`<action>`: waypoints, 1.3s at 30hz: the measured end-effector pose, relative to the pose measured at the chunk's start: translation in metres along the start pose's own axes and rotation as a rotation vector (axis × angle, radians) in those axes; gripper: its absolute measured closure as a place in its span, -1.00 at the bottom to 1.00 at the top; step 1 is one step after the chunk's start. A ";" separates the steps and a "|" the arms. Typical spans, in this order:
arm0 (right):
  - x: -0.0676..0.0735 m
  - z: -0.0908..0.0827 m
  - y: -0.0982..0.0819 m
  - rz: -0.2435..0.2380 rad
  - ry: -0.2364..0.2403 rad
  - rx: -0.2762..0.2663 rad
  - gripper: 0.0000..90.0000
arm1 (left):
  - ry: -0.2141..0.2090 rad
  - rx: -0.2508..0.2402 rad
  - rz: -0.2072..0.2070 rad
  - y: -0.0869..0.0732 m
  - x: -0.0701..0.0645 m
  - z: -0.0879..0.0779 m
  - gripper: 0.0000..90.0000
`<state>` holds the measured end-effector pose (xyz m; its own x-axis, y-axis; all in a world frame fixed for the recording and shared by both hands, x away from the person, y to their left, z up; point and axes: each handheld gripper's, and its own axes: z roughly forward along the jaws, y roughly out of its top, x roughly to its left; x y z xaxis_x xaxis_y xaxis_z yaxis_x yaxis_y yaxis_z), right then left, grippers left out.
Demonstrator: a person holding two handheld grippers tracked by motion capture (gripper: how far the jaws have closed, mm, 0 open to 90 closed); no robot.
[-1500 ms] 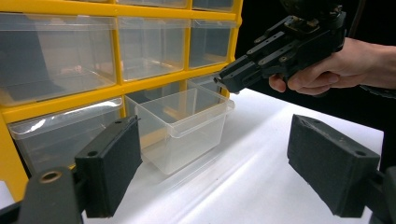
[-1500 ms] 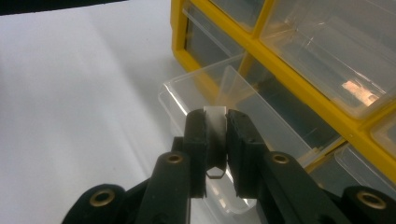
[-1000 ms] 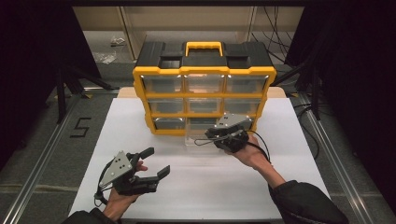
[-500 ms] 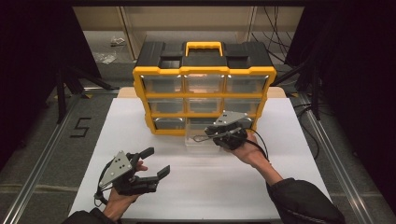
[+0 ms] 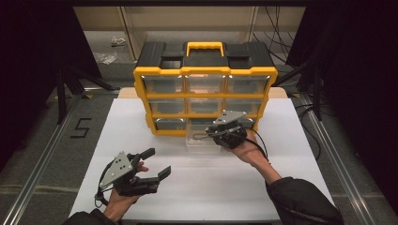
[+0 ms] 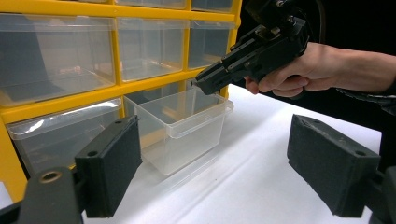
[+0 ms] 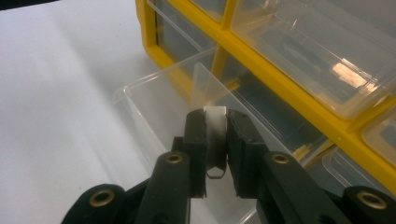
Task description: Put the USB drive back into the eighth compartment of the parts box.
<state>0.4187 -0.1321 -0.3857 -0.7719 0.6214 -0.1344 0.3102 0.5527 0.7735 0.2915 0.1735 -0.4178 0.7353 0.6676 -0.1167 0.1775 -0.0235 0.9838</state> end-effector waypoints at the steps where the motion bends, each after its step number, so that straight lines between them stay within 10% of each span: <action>1: 0.000 0.001 0.000 0.000 0.001 0.002 0.76 | 0.000 0.000 0.000 0.000 0.000 0.000 -0.62; 13: -0.003 0.006 -0.004 0.016 -0.003 0.035 0.74 | -0.003 0.000 0.000 0.000 0.000 0.000 -0.62; 39: 0.002 -0.001 0.005 0.062 0.016 -0.009 -0.14 | -0.003 0.001 0.002 0.000 0.000 0.000 -0.62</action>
<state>0.4182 -0.1289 -0.3815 -0.7604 0.6450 -0.0762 0.3527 0.5086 0.7855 0.2913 0.1733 -0.4176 0.7375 0.6655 -0.1150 0.1764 -0.0255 0.9840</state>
